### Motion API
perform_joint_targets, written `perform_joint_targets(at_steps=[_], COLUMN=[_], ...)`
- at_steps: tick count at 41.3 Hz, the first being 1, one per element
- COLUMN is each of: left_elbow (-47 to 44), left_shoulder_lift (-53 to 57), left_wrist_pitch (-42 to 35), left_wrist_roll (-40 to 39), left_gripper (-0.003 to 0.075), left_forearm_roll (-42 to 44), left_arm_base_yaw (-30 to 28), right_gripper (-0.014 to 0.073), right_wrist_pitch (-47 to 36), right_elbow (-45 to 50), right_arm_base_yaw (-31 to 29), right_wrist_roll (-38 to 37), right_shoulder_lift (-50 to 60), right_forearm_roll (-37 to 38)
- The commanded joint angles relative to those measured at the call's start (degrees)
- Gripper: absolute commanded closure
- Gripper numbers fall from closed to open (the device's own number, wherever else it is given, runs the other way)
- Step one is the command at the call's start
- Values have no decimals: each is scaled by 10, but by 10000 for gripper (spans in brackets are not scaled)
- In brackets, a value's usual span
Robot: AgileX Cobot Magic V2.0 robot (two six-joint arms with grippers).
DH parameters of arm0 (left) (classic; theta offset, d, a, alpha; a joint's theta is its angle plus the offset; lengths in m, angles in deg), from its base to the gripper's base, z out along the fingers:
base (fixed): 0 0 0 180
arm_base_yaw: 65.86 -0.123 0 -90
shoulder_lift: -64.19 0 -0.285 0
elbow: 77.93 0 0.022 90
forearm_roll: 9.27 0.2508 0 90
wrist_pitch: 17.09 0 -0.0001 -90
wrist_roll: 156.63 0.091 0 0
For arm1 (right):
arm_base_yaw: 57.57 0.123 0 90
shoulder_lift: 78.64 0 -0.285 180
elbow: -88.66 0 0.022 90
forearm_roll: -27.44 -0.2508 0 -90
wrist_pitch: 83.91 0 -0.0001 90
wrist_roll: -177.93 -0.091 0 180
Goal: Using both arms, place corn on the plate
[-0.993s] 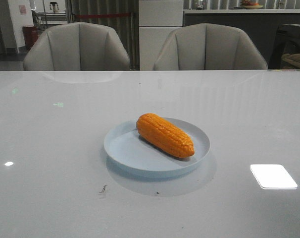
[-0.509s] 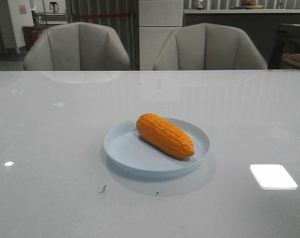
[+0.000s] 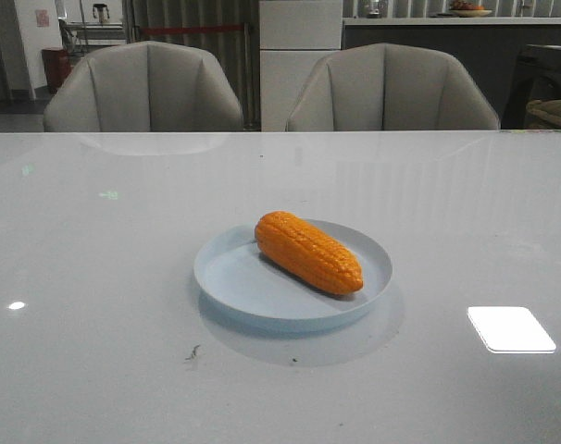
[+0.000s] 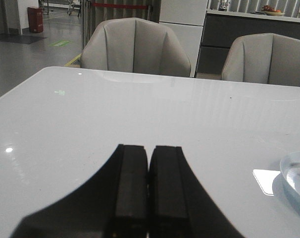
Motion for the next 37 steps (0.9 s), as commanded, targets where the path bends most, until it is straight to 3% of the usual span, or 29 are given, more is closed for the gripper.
perform_joint_targets(at_steps=[1, 13, 22, 37], left_elbow=[-21, -21, -21, -21], left_shoulder_lift=[8, 8, 8, 8], left_wrist_pitch=[-44, -44, -44, -44], left_wrist_roll=[-7, -7, -7, -7], left_gripper=[626, 626, 626, 626], left_forearm_roll=[-4, -4, -4, -4], left_arm_base_yaw=[-1, -1, -1, -1], right_gripper=[-30, -30, -30, -8], right_wrist_pitch=[-33, -34, -34, -83], right_elbow=[-15, -11, -9, 0], right_arm_base_yaw=[1, 1, 3, 86], right_wrist_roll=[6, 6, 6, 6], right_shoulder_lift=[0, 14, 122, 289], right_forearm_roll=[-13, -11, -2, 7])
